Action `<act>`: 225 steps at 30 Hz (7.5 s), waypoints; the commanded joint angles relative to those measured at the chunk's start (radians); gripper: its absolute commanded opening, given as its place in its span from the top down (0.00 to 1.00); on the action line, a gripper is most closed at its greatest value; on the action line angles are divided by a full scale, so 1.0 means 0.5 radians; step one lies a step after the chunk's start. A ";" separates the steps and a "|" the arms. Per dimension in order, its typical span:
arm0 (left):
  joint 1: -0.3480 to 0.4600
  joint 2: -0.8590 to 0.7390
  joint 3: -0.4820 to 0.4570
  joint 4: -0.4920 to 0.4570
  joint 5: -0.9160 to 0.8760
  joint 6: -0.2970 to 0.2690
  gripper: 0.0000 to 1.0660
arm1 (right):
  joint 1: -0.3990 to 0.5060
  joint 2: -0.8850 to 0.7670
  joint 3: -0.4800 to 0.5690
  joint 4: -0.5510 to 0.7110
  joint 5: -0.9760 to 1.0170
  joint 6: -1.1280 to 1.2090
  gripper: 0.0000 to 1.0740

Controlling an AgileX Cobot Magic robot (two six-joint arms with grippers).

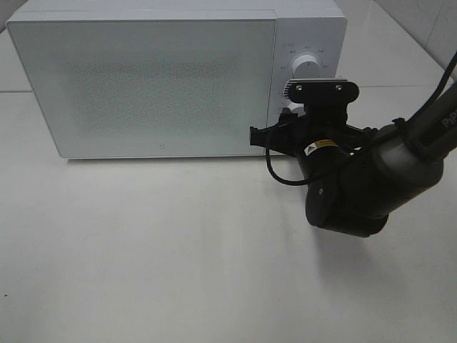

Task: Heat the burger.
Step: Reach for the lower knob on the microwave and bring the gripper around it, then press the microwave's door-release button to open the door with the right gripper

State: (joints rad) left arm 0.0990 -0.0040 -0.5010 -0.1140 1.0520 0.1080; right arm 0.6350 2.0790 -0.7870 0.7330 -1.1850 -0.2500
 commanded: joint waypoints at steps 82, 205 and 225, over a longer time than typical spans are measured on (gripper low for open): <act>0.004 -0.054 0.006 -0.010 -0.026 -0.008 0.08 | -0.012 -0.012 -0.014 0.058 -0.112 3.428 0.89; 0.004 -0.054 0.006 -0.010 -0.026 -0.008 0.08 | -0.384 -3.674 0.296 -1.558 4.598 0.500 0.31; 0.004 -0.054 0.006 -0.010 -0.026 -0.008 0.08 | -0.924 -4.114 0.558 -1.576 4.436 0.500 0.31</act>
State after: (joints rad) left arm 0.0990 -0.0040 -0.5010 -0.1140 1.0520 0.1080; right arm 0.1790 0.0290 -0.5100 -0.0520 1.0340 0.0120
